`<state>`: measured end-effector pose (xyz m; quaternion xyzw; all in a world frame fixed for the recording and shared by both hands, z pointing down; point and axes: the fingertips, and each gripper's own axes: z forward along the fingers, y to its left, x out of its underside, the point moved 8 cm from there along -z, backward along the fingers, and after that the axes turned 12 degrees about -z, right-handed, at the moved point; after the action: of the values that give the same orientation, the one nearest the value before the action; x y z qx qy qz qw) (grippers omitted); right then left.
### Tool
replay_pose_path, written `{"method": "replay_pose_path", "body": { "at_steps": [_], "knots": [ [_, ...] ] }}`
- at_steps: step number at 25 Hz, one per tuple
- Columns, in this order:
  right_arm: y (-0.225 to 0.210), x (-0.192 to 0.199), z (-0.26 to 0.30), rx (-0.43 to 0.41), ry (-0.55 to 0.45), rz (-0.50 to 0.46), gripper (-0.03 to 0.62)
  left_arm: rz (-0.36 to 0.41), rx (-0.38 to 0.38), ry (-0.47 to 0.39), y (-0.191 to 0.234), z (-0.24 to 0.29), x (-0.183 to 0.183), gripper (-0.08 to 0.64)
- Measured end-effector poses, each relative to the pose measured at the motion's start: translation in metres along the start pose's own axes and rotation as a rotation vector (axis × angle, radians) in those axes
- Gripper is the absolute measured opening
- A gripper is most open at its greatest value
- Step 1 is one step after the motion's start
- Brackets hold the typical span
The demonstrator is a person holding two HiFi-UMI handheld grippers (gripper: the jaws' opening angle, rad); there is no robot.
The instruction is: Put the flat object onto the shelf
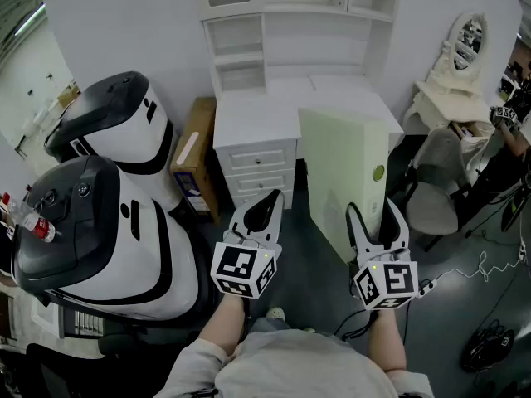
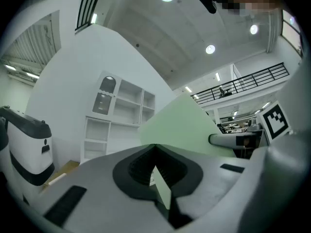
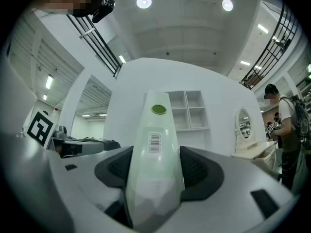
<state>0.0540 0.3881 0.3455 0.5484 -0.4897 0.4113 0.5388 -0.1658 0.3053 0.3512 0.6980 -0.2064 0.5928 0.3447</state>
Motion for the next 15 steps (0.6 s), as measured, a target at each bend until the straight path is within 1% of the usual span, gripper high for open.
{"method": "replay_pose_path", "body": {
  "at_steps": [6,15],
  "knots": [
    [0.0003,0.0004,-0.0054,0.0,-0.003,0.003,0.287,-0.002,-0.006,-0.002,-0.0032,-0.0062,0.0013,0.014],
    [0.0046,-0.0012,-0.0016,-0.001,-0.005,-0.005,0.287,-0.01,-0.009,-0.013,0.004,-0.0066,-0.0022,0.014]
  ]
}}
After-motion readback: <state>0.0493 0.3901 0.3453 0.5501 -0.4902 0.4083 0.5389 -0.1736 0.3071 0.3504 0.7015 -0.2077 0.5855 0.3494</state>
